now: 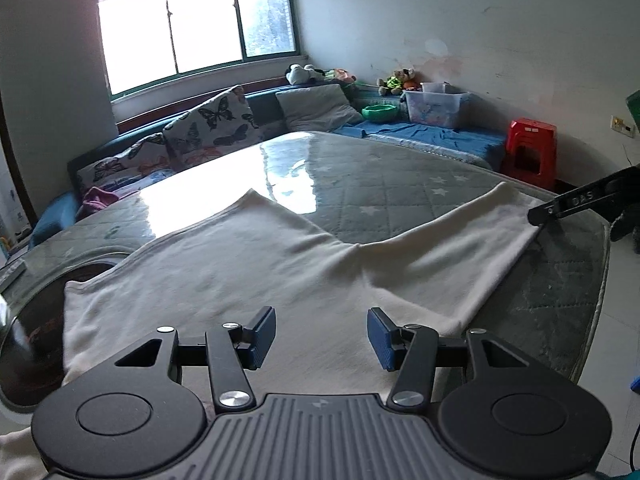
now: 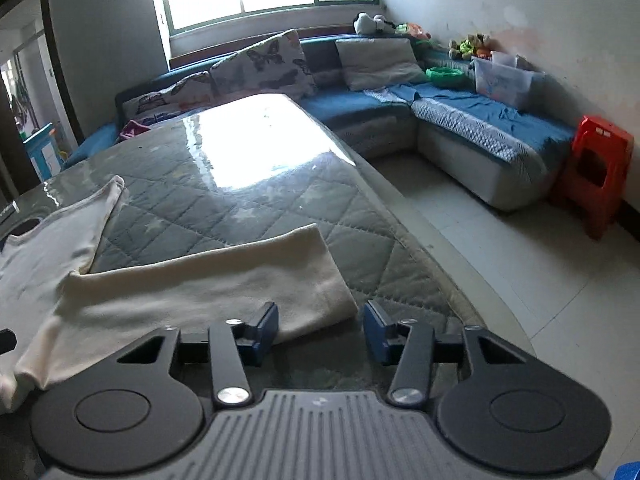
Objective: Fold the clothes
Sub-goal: 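Reach the right gripper to a sleeve cuff and grasp it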
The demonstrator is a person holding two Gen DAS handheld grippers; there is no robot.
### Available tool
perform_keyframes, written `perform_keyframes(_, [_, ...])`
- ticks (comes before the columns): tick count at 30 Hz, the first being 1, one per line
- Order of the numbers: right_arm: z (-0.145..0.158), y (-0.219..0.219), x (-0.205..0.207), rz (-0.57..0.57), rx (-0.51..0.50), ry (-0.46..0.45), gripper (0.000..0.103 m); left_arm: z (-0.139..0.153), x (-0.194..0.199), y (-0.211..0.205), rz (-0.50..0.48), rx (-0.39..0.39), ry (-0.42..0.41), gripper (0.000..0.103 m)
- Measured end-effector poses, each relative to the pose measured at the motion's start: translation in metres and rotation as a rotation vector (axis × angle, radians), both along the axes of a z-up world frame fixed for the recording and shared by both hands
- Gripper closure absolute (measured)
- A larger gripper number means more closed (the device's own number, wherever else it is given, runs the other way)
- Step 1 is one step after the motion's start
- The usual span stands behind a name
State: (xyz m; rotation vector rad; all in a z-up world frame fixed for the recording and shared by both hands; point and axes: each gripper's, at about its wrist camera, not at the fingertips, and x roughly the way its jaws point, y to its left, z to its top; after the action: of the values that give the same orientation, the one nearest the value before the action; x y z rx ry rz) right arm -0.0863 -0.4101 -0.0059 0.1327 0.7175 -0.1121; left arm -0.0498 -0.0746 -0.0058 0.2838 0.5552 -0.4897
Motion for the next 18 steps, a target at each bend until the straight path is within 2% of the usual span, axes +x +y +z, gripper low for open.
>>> perform_keyframes(1, [-0.001, -0.002, 0.000, -0.007, 0.002, 0.000, 0.068, -0.001, 0.001, -0.003, -0.005, 0.000, 0.002, 0.049])
perform_keyframes(4, [-0.004, -0.009, 0.000, -0.027, 0.009, 0.000, 0.086, -0.003, 0.003, -0.010, -0.018, 0.000, 0.008, 0.049])
perform_keyframes(6, [-0.001, -0.010, 0.003, -0.026, 0.006, -0.012, 0.091, -0.004, 0.003, -0.011, -0.025, 0.002, 0.012, 0.049])
perform_keyframes(13, [0.014, -0.015, 0.011, -0.034, -0.010, -0.077, 0.094, -0.007, 0.003, -0.014, -0.045, 0.008, 0.026, 0.049])
perform_keyframes(18, [0.001, -0.020, 0.018, -0.057, 0.031, -0.052, 0.094, -0.010, 0.003, -0.017, -0.049, 0.012, 0.033, 0.049])
